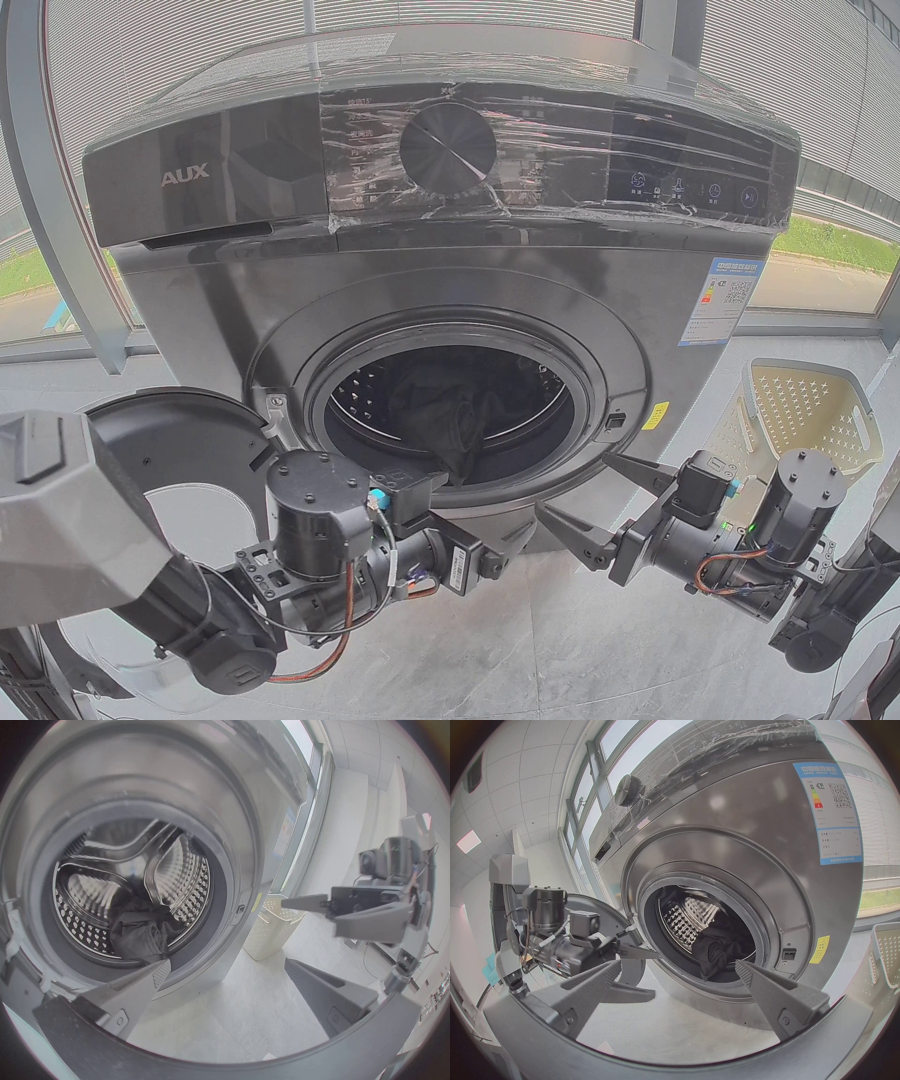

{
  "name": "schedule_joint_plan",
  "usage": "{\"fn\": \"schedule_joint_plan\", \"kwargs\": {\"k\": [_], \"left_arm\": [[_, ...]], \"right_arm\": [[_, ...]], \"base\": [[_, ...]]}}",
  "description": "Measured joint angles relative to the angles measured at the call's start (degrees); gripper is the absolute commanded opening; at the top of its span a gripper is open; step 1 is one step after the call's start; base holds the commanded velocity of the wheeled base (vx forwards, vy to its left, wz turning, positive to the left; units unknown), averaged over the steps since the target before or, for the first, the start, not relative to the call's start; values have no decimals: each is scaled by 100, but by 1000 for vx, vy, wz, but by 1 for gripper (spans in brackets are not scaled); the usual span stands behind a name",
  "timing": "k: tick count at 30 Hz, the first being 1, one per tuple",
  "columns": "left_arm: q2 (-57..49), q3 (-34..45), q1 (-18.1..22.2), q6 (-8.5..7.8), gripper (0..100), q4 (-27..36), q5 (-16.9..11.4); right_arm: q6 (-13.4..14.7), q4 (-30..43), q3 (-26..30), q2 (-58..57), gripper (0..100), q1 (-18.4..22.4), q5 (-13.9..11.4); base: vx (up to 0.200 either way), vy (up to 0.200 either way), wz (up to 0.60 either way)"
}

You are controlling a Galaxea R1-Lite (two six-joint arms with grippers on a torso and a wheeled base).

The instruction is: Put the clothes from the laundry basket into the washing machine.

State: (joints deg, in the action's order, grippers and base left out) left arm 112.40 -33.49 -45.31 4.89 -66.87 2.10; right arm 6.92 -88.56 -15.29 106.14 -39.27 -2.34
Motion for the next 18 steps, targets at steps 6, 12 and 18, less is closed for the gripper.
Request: {"fn": "schedule_joint_plan", "kwargs": {"k": [6,12,18], "left_arm": [[-22,52,190,9,100,-128,-88],[731,-686,500,-46,100,-299,-148],[1619,-1982,786,-148,100,-63,-145]], "right_arm": [[-4,-4,-12,-24,100,-21,5],[-6,-6,-20,-30,100,-10,7],[-6,-6,-23,-35,100,11,-1]], "base": [[0,0,0],[0,0,0],[0,0,0]]}}
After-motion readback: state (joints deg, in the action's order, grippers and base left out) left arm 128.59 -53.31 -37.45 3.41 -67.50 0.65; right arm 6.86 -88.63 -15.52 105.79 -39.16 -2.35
